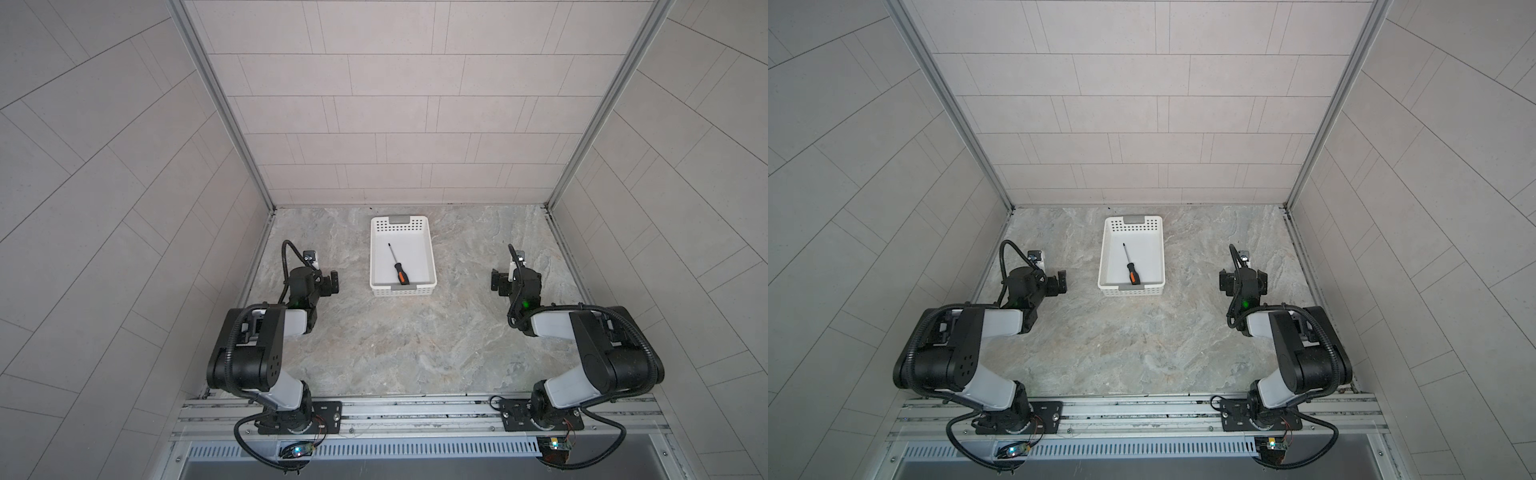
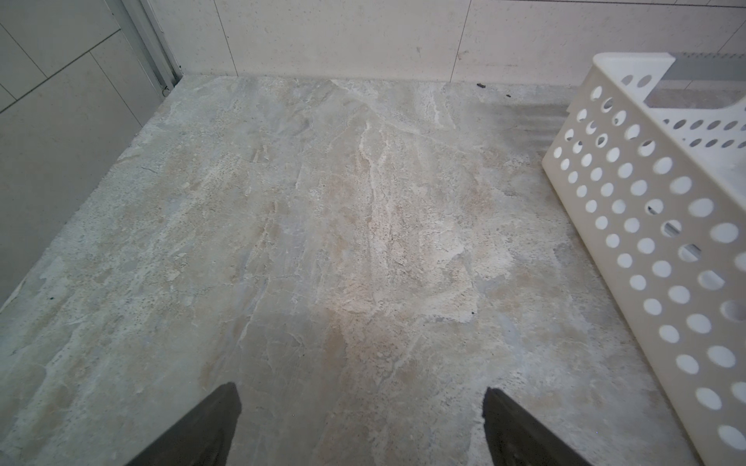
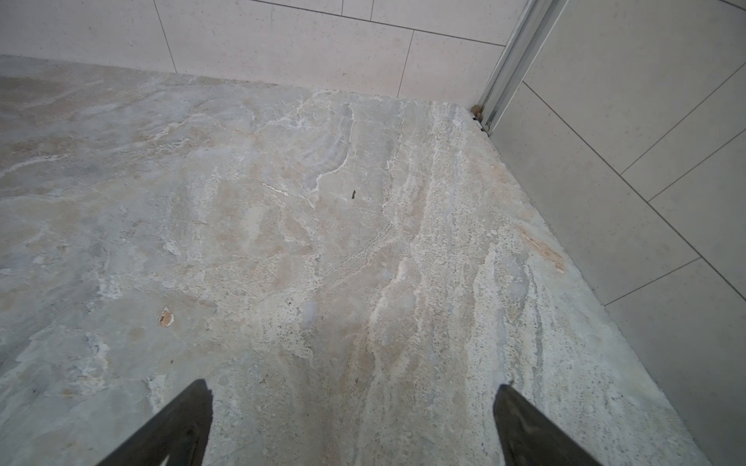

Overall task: Put the screwdriver in the bin
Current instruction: Reset both arms

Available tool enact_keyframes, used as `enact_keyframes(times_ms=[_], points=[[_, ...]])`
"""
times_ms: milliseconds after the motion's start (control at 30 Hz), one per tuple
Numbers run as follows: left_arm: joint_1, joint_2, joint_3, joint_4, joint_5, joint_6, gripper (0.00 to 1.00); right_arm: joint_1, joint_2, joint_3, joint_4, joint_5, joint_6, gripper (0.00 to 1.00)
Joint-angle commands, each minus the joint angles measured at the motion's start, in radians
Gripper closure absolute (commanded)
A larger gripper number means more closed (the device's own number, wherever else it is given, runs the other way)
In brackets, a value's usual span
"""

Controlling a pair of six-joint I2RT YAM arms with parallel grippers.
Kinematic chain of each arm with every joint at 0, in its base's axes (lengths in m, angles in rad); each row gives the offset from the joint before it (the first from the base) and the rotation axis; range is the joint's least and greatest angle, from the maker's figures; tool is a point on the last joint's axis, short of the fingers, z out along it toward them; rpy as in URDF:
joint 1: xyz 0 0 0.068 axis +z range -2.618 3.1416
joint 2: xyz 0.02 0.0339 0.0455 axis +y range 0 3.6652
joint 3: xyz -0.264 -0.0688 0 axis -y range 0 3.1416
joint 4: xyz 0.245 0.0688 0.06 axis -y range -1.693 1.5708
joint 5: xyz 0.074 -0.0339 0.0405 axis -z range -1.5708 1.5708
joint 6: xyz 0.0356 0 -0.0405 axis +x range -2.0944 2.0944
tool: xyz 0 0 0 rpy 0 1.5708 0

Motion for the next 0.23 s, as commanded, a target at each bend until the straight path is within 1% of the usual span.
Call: enact_keyframes(times_ms=[0,200], points=[[-0.002,-0.014,0.011,0.0,-0.007,0.017,0.0,0.003,-0.001,0.014,-0.011,0.011,-0.01,0.0],[-0.002,-0.012,0.014,-0.005,-0.011,0.017,0.0,-0.008,0.002,0.021,-0.021,-0.011,-0.004,0.0]])
